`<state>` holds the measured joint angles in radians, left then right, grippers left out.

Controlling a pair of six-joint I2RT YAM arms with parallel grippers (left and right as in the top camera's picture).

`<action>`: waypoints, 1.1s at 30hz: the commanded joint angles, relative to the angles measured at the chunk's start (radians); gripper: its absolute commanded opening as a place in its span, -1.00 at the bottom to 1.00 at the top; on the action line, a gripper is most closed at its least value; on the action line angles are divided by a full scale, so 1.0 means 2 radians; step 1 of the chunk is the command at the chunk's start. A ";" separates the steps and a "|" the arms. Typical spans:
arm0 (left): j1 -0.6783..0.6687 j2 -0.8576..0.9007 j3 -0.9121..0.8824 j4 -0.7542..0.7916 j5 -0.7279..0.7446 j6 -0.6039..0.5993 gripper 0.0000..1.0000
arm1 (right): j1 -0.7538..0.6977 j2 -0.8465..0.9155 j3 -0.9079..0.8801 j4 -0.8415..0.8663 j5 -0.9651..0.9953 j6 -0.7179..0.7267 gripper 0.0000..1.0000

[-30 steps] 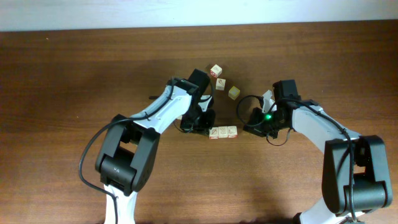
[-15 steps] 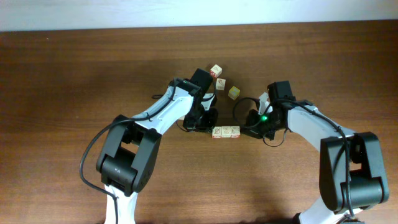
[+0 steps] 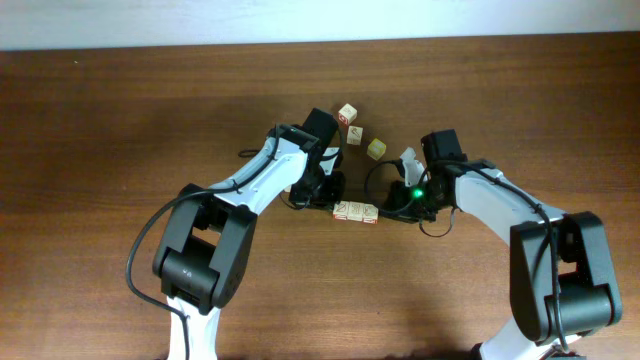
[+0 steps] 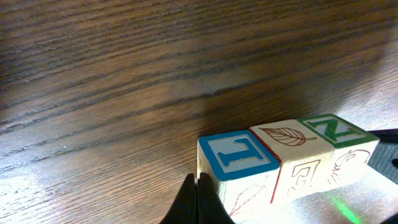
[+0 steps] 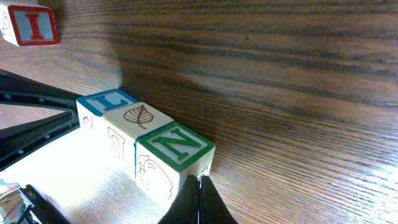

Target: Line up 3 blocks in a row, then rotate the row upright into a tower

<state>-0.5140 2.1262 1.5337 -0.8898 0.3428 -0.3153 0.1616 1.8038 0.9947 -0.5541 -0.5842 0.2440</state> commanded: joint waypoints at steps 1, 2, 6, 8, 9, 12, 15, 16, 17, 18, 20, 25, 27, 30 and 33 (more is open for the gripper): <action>-0.007 0.004 0.002 0.003 0.031 -0.003 -1.00 | 0.015 -0.008 0.023 -0.006 -0.026 -0.014 -0.92; -0.007 0.004 0.002 0.002 0.031 -0.003 -1.00 | 0.015 -0.008 0.025 -0.010 -0.026 -0.014 -0.92; -0.007 0.004 0.002 0.001 0.031 -0.003 -1.00 | 0.031 -0.013 0.038 -0.019 -0.025 -0.014 -0.92; -0.007 0.004 0.002 -0.001 0.031 -0.003 -1.00 | 0.046 -0.013 0.051 -0.024 -0.025 -0.013 -0.92; -0.007 0.004 0.002 -0.001 0.031 -0.003 -1.00 | 0.051 -0.013 0.055 -0.026 -0.022 -0.013 -0.92; -0.007 0.004 0.002 -0.001 0.031 -0.003 -1.00 | 0.063 -0.013 0.075 -0.038 -0.015 -0.013 -0.92; -0.007 0.004 0.002 0.000 0.031 -0.003 -1.00 | 0.078 -0.013 0.085 -0.039 -0.015 -0.011 -0.92; -0.007 0.004 0.002 0.000 0.031 -0.003 -1.00 | 0.083 -0.013 0.086 -0.039 -0.014 -0.010 -0.92; -0.007 0.004 0.002 0.000 0.031 -0.003 -1.00 | 0.086 -0.013 0.087 -0.039 -0.014 -0.010 -0.92; -0.007 0.004 0.002 0.000 0.031 -0.003 -1.00 | 0.089 -0.013 0.088 -0.037 -0.014 -0.008 -0.92; -0.007 0.004 0.002 0.000 0.031 -0.003 -1.00 | 0.090 -0.013 0.088 -0.033 -0.014 -0.002 -0.92; -0.007 0.004 0.002 0.000 0.031 -0.003 -1.00 | 0.091 -0.013 0.088 -0.029 -0.015 0.000 -0.92; -0.007 0.004 0.002 -0.001 0.031 -0.003 -1.00 | 0.100 -0.013 0.088 -0.026 -0.014 0.002 -0.92; -0.007 0.004 0.002 -0.001 0.031 -0.003 -1.00 | 0.113 -0.013 0.088 -0.018 -0.004 0.014 -0.92; -0.007 0.004 0.002 -0.001 0.031 -0.003 -1.00 | 0.114 -0.012 0.088 -0.018 -0.003 0.017 -0.92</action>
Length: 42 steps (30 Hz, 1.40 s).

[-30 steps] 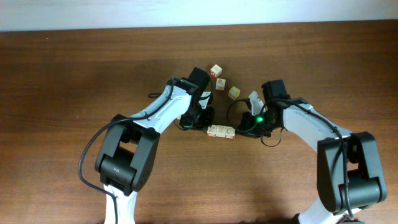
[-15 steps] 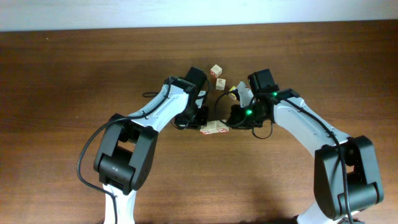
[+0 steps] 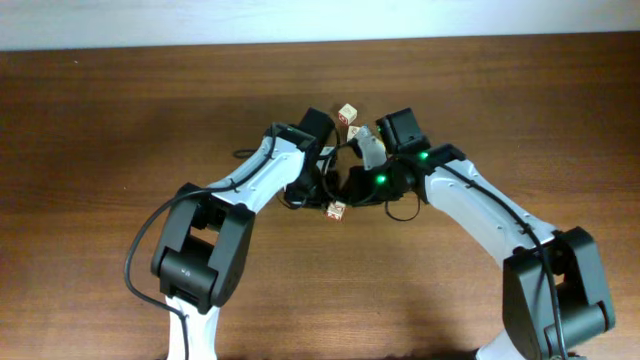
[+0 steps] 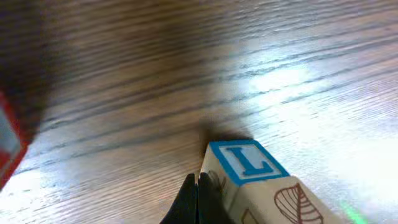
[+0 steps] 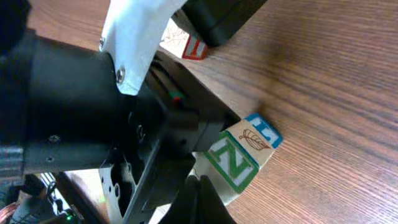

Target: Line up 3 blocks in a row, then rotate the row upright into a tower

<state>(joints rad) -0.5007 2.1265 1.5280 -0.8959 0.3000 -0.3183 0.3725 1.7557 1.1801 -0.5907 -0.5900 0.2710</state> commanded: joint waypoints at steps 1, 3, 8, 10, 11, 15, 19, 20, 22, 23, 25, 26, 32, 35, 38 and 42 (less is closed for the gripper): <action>-0.013 0.004 0.005 0.002 0.052 -0.002 -1.00 | 0.008 0.012 -0.005 0.001 0.000 0.004 -0.92; -0.013 0.004 0.005 0.002 0.052 -0.002 -1.00 | 0.008 0.012 -0.005 0.001 0.012 0.010 -0.92; 0.001 0.003 0.005 0.001 0.044 -0.001 -1.00 | 0.008 0.012 -0.005 0.000 0.013 0.011 -0.92; 0.018 0.002 0.007 -0.005 0.037 -0.001 -1.00 | 0.008 0.012 -0.005 0.000 0.013 0.011 -0.92; 0.033 -0.005 0.010 -0.007 0.034 0.005 -1.00 | 0.008 0.012 -0.005 0.000 0.013 0.011 -0.92; 0.066 -0.052 0.043 -0.013 -0.003 0.031 -1.00 | 0.008 0.012 -0.005 0.000 0.014 0.011 -0.92; 0.113 -0.131 0.088 -0.025 -0.040 0.037 -1.00 | 0.008 0.012 -0.003 0.001 0.013 0.011 -0.92; 0.134 -0.155 0.089 -0.025 -0.043 0.037 -1.00 | 0.008 0.012 0.001 -0.005 0.013 0.011 -0.92; 0.163 -0.173 0.089 -0.028 -0.073 0.037 -1.00 | 0.008 0.012 0.018 -0.022 0.013 0.011 -0.92; 0.174 -0.173 0.089 -0.033 -0.076 0.037 -1.00 | 0.008 0.012 0.027 -0.031 0.013 0.011 -0.92; 0.183 -0.173 0.088 -0.037 -0.084 0.037 -1.00 | 0.008 0.012 0.045 -0.048 0.013 0.011 -0.91; 0.183 -0.173 0.088 -0.037 -0.098 0.037 -1.00 | 0.008 0.012 0.056 -0.057 0.012 0.011 -0.91; 0.183 -0.173 0.088 -0.038 -0.116 0.037 -1.00 | 0.016 0.011 0.122 -0.105 0.014 -0.011 -0.91; 0.183 -0.173 0.088 -0.040 -0.137 0.055 -0.90 | 0.016 0.005 0.199 -0.186 0.080 -0.029 -0.75; 0.183 -0.186 0.088 -0.045 -0.137 0.103 -0.67 | 0.015 -0.013 0.276 -0.264 0.140 -0.058 -0.41; 0.183 -0.230 0.088 -0.047 -0.159 0.122 0.64 | 0.002 -0.051 0.334 -0.329 0.197 -0.068 -0.14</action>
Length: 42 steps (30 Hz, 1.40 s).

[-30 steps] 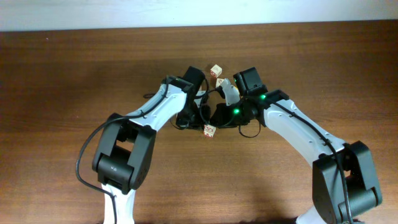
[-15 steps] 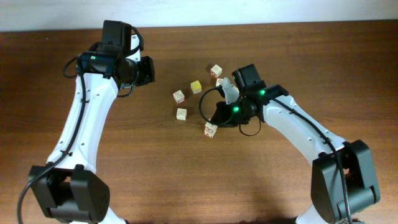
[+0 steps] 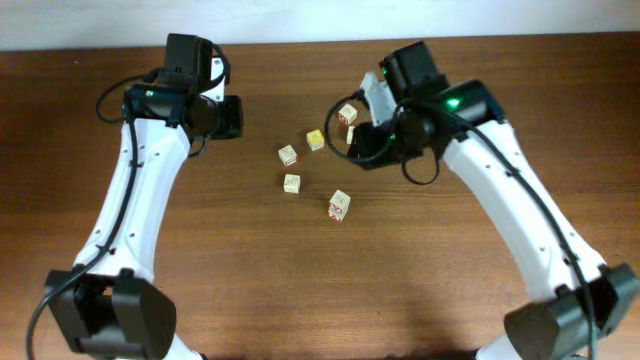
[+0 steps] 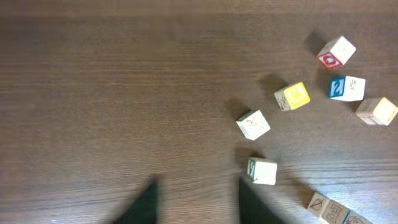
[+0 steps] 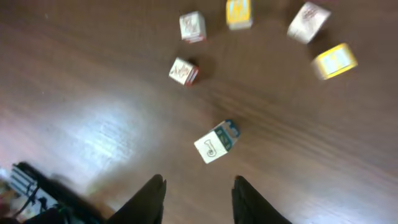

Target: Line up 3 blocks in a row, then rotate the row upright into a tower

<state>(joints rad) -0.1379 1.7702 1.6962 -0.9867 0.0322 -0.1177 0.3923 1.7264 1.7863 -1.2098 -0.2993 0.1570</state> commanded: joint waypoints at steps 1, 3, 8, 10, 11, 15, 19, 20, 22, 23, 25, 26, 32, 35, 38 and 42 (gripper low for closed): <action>0.002 -0.066 0.004 -0.002 -0.040 0.022 0.98 | -0.016 -0.055 0.039 -0.035 0.066 -0.011 -0.04; 0.002 -0.091 0.004 -0.002 -0.055 0.022 0.99 | -0.033 -0.089 0.041 -0.051 0.082 -0.011 0.20; 0.002 -0.102 0.004 -0.017 -0.054 0.022 0.99 | -0.080 -0.170 0.041 -0.082 0.136 -0.011 0.78; 0.002 -0.101 0.004 -0.017 -0.054 0.022 0.98 | -0.108 -0.202 0.041 -0.093 0.139 -0.011 0.80; 0.002 -0.101 0.004 -0.017 -0.054 0.022 0.98 | -0.116 -0.214 0.041 -0.097 0.139 -0.011 0.81; 0.002 -0.101 0.004 -0.017 -0.054 0.022 0.98 | -0.128 -0.249 0.041 -0.104 0.139 -0.011 0.97; 0.002 -0.101 0.004 -0.017 -0.054 0.022 0.98 | -0.128 -0.234 0.041 -0.104 0.139 -0.011 0.98; 0.002 -0.101 0.004 -0.017 -0.054 0.022 0.98 | -0.128 -0.228 0.041 -0.105 0.139 -0.011 0.97; 0.002 -0.101 0.004 -0.017 -0.054 0.022 0.98 | -0.128 -0.219 0.041 -0.107 0.139 -0.011 0.97; 0.002 -0.101 0.004 -0.017 -0.054 0.022 0.98 | -0.128 -0.210 0.041 -0.105 0.146 -0.011 0.97; 0.002 -0.101 0.004 -0.017 -0.054 0.022 0.98 | -0.128 -0.195 0.037 -0.089 0.181 -0.011 0.97; 0.002 -0.101 0.004 -0.017 -0.054 0.022 0.98 | -0.129 -0.195 0.028 -0.073 0.184 -0.013 0.97; 0.002 -0.101 0.004 -0.017 -0.054 0.022 0.98 | -0.133 -0.265 -0.115 0.127 0.174 -0.081 0.97; 0.002 -0.101 0.004 -0.017 -0.054 0.022 0.98 | -0.165 -0.348 -0.270 0.257 0.114 -0.086 0.97; 0.002 -0.101 0.004 -0.017 -0.054 0.022 0.98 | -0.178 -0.445 -0.435 0.384 0.103 -0.090 0.97; 0.002 -0.101 0.004 -0.017 -0.054 0.022 0.98 | -0.178 -0.597 -0.658 0.545 0.103 -0.090 0.97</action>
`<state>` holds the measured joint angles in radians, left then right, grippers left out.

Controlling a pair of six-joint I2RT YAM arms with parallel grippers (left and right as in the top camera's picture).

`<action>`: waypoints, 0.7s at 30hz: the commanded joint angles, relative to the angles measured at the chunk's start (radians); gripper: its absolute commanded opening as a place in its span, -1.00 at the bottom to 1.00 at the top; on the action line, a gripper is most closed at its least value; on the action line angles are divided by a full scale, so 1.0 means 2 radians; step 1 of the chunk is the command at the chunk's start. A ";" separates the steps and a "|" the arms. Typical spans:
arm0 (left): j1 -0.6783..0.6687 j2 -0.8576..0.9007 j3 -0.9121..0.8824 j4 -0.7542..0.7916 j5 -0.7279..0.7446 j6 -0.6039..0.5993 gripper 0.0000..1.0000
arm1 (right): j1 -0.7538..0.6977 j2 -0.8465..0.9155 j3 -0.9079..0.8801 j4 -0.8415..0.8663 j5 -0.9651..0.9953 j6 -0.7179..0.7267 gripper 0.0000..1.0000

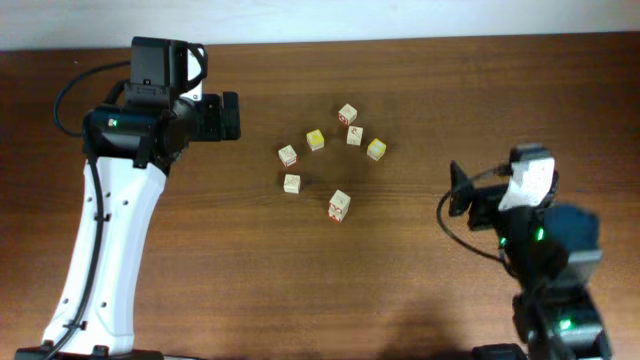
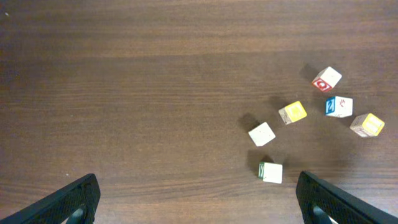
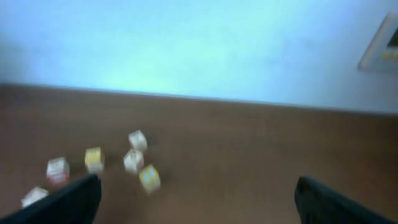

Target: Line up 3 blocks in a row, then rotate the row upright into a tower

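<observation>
Three lettered wooden blocks form a short row (image 1: 339, 205) that lies slanted near the table's middle. It is out of the left wrist view. Both grippers are far from it. Over the back left of the table, my left gripper (image 1: 230, 115) (image 2: 202, 202) is held high and open, with nothing between its fingers (image 2: 74, 199). My right gripper (image 1: 458, 200) (image 3: 199, 202) is at the right side, open and empty, facing the blocks in a blurred view.
Several loose blocks sit in an arc behind the row: a red-marked one (image 1: 347, 113) (image 2: 326, 79), a blue-marked one (image 1: 354, 137) (image 2: 339, 106), two yellow ones (image 1: 376, 149) (image 1: 315, 139), a white one (image 1: 288, 155) and a green-marked one (image 1: 291, 183) (image 2: 270, 172).
My right arm has gone from above the blocks at the back to the table's right side. Both grippers have opened wider. The left arm has shifted slightly; the blocks have not moved.
Both grippers were shut and low at the two ends of the L, leaf, N row, which lay left to right. Then the row was turned, with both still at its ends. Later both arms were raised and open, and now they are well away from the slanted row.
</observation>
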<state>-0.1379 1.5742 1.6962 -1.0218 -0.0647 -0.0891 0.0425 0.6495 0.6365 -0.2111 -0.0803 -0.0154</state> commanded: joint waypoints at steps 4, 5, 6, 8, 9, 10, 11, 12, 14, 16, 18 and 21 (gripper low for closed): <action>0.002 -0.003 0.004 0.001 -0.006 0.008 0.98 | -0.003 -0.202 -0.245 0.128 -0.006 -0.004 0.97; 0.002 -0.003 0.004 0.001 -0.006 0.008 0.98 | -0.003 -0.227 -0.262 0.128 -0.005 -0.004 0.97; 0.002 -0.003 0.004 0.001 -0.006 0.008 0.98 | -0.003 -0.250 -0.279 0.128 -0.005 -0.004 0.97; 0.002 -0.003 0.004 0.001 -0.006 0.008 0.98 | -0.003 -0.288 -0.312 0.129 0.001 -0.004 0.97; 0.002 -0.003 0.004 0.001 -0.006 0.008 0.98 | -0.003 -0.300 -0.315 0.108 0.003 -0.004 0.97; 0.002 -0.003 0.004 0.001 -0.006 0.008 0.98 | -0.003 -0.309 -0.315 0.093 0.003 -0.004 0.97; 0.002 -0.003 0.004 0.001 -0.006 0.008 0.98 | -0.003 -0.317 -0.315 0.073 0.007 -0.004 0.97; 0.002 -0.003 0.004 0.001 -0.006 0.008 0.98 | -0.003 -0.322 -0.315 0.068 0.016 -0.004 0.97; 0.002 -0.003 0.004 0.001 -0.006 0.008 0.98 | -0.002 -0.323 -0.315 0.067 0.018 -0.003 0.97; 0.002 -0.003 0.004 0.001 -0.006 0.008 0.98 | -0.002 -0.323 -0.315 0.068 0.018 -0.003 0.97; 0.002 -0.003 0.004 0.001 -0.006 0.008 0.98 | -0.002 -0.323 -0.315 0.068 0.018 -0.003 0.97; 0.002 -0.003 0.004 0.001 -0.006 0.008 0.98 | -0.002 -0.323 -0.315 0.068 0.018 -0.003 0.97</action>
<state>-0.1379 1.5745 1.6966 -1.0214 -0.0647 -0.0891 0.0418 0.0154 0.0147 -0.0746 -0.0608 -0.0227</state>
